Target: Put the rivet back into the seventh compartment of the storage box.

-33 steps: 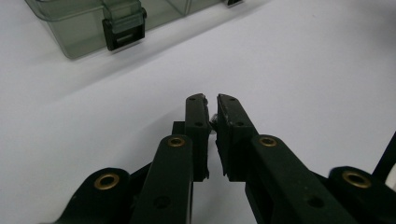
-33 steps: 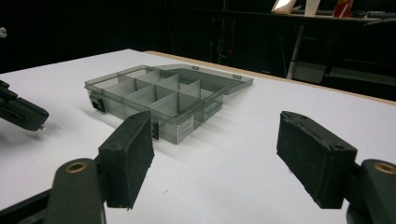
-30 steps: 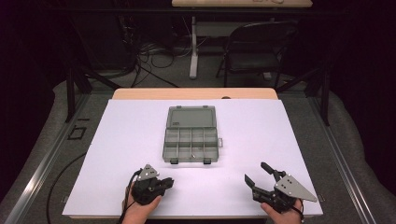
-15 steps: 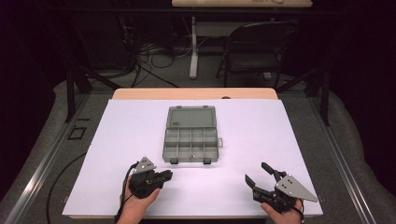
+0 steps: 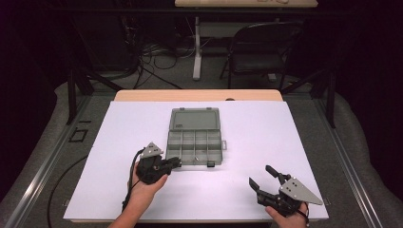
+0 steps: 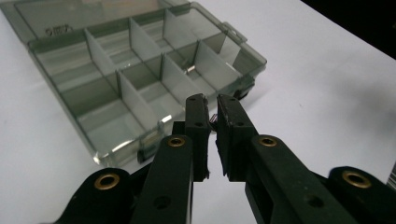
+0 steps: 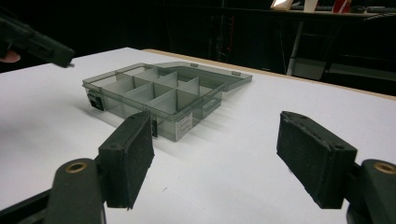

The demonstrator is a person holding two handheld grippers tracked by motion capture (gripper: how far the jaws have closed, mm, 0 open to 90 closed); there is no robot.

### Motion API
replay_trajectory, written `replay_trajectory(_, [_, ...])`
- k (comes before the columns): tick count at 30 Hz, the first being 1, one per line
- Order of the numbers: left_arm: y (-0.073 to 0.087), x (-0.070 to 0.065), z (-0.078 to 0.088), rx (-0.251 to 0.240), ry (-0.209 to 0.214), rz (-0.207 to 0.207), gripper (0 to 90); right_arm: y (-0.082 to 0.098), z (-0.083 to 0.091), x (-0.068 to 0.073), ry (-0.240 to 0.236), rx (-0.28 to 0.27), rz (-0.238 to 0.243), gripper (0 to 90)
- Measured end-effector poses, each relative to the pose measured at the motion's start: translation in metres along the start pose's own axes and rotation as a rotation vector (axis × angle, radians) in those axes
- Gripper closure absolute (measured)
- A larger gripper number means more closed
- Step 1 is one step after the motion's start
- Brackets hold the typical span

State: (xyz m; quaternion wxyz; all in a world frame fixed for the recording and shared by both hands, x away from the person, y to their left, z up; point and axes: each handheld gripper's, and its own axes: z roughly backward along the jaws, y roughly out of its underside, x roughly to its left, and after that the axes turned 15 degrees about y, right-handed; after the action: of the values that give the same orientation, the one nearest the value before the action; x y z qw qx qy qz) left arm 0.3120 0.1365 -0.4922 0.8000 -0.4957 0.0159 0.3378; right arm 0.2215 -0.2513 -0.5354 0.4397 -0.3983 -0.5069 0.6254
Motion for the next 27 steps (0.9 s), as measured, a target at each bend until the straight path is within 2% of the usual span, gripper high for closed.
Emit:
replay_trajectory(5, [-0.019, 0.004, -0.023, 0.009, 0.005, -0.018, 83.1, 0.000, 0.000, -0.001, 0.004, 0.004, 0.002, 26.6])
replay_trajectory(7, [-0.023, 0.006, -0.035, 0.012, 0.012, -0.007, 83.1, 0.000, 0.000, -0.001, 0.002, 0.008, 0.003, 26.7])
replay_trajectory(15, [-0.030, 0.012, -0.069, 0.033, 0.014, 0.004, 83.1, 0.000, 0.000, -0.001, 0.000, 0.004, 0.002, 26.7])
replay_trajectory(22, [-0.030, 0.015, -0.084, 0.054, 0.003, 0.013, 83.1, 0.000, 0.000, -0.001, -0.002, 0.004, 0.002, 26.6])
replay_trajectory(27, [-0.029, 0.018, -0.087, 0.073, -0.019, 0.005, 82.8, 0.000, 0.000, -0.001, -0.003, 0.004, 0.002, 26.6])
